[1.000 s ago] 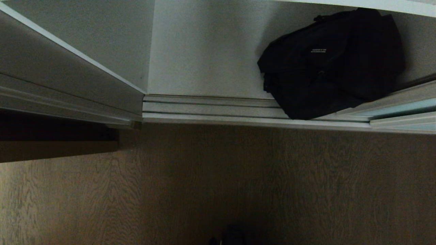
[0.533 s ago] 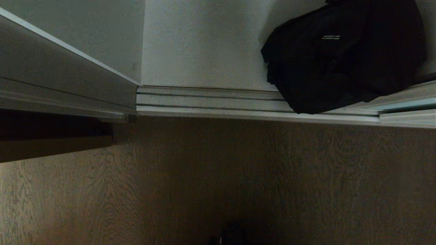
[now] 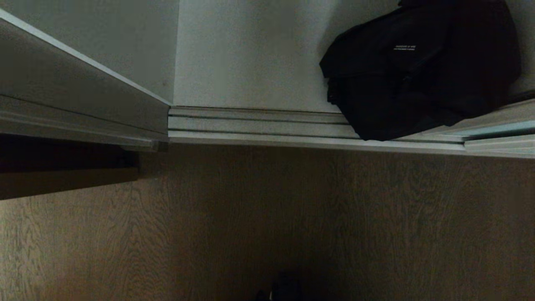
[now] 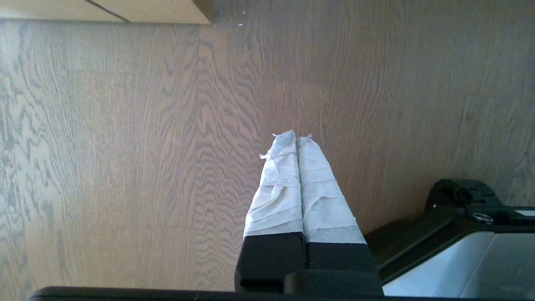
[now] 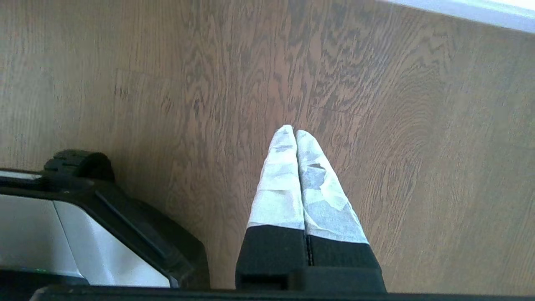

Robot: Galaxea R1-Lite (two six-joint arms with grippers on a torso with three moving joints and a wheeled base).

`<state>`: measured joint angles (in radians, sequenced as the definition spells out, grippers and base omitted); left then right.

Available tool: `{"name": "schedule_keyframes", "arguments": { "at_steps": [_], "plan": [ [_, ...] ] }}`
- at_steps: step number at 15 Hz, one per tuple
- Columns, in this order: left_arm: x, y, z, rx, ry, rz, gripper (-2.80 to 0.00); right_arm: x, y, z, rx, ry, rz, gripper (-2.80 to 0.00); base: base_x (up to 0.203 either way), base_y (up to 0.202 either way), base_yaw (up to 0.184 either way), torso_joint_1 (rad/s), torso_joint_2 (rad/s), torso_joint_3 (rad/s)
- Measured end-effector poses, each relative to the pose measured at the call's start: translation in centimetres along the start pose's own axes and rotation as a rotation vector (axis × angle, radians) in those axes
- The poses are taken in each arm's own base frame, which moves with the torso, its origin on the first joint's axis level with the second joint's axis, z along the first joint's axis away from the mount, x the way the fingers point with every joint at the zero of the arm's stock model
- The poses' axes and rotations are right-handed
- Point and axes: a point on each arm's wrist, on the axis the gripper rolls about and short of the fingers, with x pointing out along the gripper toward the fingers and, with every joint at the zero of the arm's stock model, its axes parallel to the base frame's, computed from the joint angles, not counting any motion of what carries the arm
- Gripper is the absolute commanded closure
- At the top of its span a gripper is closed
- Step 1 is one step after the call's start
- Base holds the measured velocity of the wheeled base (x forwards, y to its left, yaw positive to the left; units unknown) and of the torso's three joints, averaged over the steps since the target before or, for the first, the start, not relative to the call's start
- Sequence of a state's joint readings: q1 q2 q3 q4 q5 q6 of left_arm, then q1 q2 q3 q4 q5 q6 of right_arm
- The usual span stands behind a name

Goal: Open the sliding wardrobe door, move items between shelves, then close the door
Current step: Place the bag on the lower shelf

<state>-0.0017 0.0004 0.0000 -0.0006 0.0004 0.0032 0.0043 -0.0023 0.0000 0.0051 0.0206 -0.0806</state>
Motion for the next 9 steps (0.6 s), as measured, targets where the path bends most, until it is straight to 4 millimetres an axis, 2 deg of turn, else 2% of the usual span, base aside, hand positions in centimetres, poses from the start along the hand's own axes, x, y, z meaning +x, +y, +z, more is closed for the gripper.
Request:
{"name": "schedule_keyframes", "arguments": {
  "at_steps": [9],
  "plan": [
    [0.00,0.00,0.02,-0.001,-0.003,0.001,0.00,0.00,0.00,0.00,-0.003,0.000,0.000,0.00,0.000,0.000,0.000,0.004,0.00,0.197]
  ]
}}
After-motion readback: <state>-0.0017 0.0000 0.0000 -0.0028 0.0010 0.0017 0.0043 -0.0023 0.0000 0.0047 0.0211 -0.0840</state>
